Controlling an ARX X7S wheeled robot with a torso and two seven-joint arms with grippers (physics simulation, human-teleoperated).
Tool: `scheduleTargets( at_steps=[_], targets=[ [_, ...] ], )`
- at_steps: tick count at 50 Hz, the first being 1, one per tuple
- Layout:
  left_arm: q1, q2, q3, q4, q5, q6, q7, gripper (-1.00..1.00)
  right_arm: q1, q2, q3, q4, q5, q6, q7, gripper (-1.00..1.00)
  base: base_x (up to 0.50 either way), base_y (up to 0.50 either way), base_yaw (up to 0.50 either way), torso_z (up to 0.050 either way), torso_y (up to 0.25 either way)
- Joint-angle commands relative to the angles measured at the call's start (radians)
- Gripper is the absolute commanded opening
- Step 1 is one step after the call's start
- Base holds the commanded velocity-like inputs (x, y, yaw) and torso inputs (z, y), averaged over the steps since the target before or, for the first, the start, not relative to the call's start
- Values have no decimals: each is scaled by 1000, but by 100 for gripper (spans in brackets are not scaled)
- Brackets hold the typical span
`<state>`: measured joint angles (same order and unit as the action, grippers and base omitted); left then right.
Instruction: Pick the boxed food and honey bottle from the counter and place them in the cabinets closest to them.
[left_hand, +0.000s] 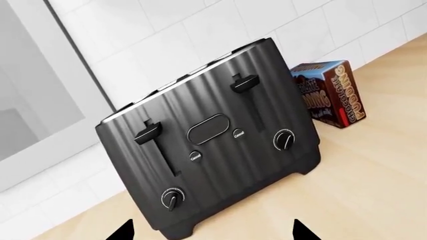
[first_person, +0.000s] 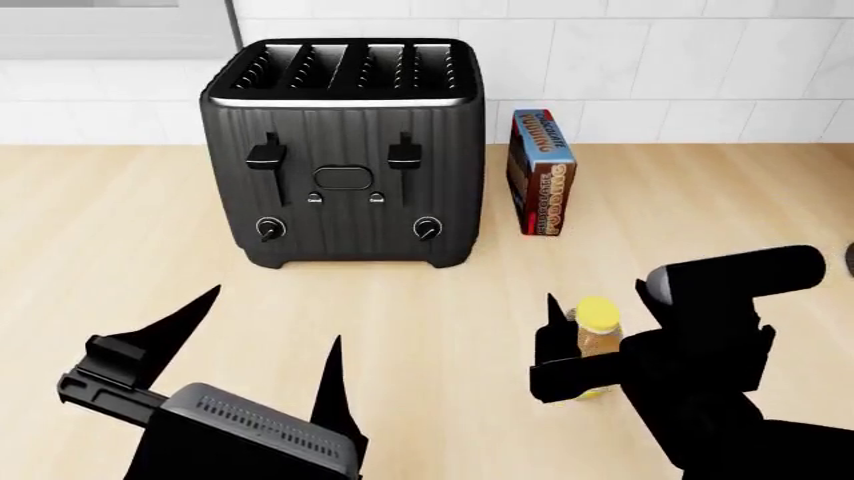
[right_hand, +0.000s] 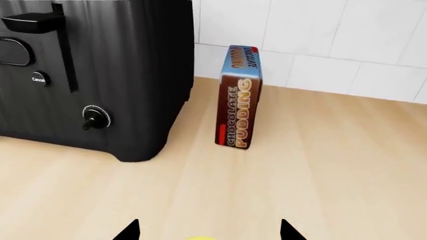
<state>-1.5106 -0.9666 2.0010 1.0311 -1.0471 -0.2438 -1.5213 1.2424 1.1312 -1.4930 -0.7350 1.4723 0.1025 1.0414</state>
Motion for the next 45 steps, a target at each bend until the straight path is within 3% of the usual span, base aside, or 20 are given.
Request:
scheduleTargets(
  at_steps=[1, 12, 29, 30, 45],
  targets=[
    [-8, 7, 3, 10, -4, -2, -12, 100, -32, 23, -9, -29, -16, -20, -5, 100, 0, 0, 0, 0, 0],
    [-73, 31, 85, 15, -5, 34, -47, 100, -82, 30, -24, -1, -45, -56, -26, 100, 0, 0, 0, 0, 0],
    [-56, 60, 35, 14, -24, 18, -44, 100, -163, -34, -65, 90, -91, -75, -53, 100, 0, 0, 0, 0, 0],
    [-56, 59, 37, 14, -22, 18, -44, 100, -164, -34, -64, 90, -92, -78, -52, -100, 0, 0, 0, 0, 0],
    [-52, 46, 52, 14, -10, 26, -44, 100, -141, -30, -49, 41, -135, -61, -3, -100, 0, 0, 0, 0, 0]
  ],
)
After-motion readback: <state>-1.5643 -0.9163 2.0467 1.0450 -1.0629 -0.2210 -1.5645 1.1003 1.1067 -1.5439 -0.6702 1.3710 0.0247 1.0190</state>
